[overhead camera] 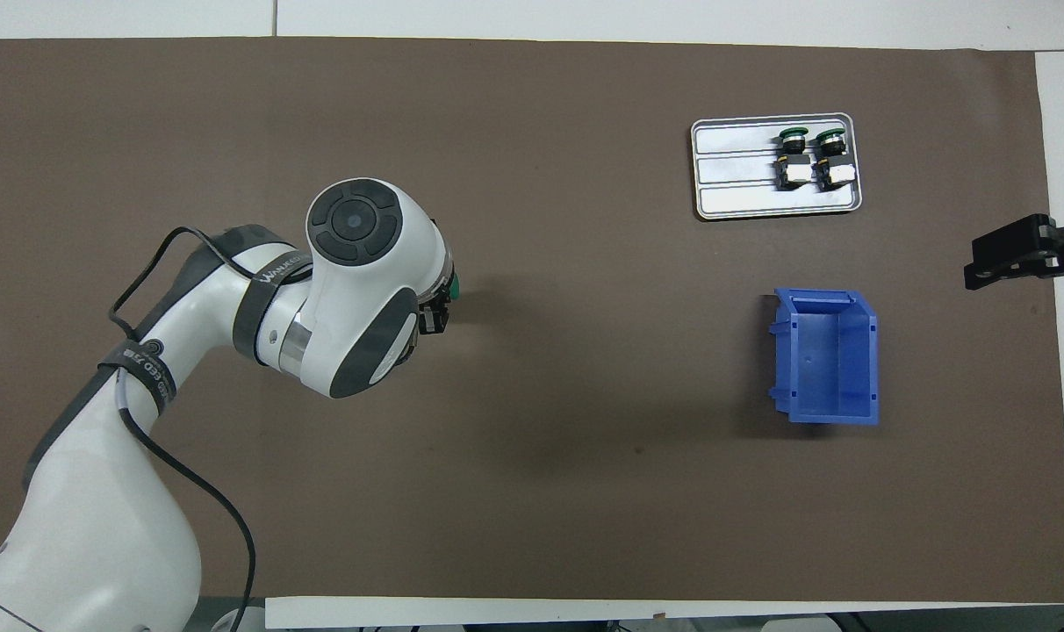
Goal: Place and press button with both arms
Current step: 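Move the left gripper toward the green-topped button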
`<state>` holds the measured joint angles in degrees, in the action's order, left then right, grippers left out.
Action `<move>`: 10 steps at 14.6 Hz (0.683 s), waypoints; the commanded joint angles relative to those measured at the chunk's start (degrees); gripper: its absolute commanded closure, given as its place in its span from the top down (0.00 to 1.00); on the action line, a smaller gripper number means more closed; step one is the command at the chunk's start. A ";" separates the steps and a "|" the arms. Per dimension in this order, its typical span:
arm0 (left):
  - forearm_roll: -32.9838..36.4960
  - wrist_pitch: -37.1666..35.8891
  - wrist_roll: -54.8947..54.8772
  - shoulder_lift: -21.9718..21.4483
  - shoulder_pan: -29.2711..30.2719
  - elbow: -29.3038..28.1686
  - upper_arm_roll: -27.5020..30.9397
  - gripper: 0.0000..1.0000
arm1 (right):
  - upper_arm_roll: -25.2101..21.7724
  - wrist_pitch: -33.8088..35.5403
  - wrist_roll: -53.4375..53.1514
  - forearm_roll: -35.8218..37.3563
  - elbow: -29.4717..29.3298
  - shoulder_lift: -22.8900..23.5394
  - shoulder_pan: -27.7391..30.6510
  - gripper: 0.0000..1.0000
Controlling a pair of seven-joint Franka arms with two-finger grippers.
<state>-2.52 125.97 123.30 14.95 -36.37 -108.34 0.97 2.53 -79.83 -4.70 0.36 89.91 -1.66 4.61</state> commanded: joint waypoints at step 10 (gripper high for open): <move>-16.00 1.46 -17.12 -2.99 4.38 -2.67 -0.27 0.01 | 0.11 -0.33 1.36 -1.15 0.71 -0.53 0.49 0.99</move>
<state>-14.92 126.12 108.87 13.57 -32.63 -109.17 0.97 2.53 -79.83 -4.70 0.36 89.91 -1.66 4.61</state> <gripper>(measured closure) 0.674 0.009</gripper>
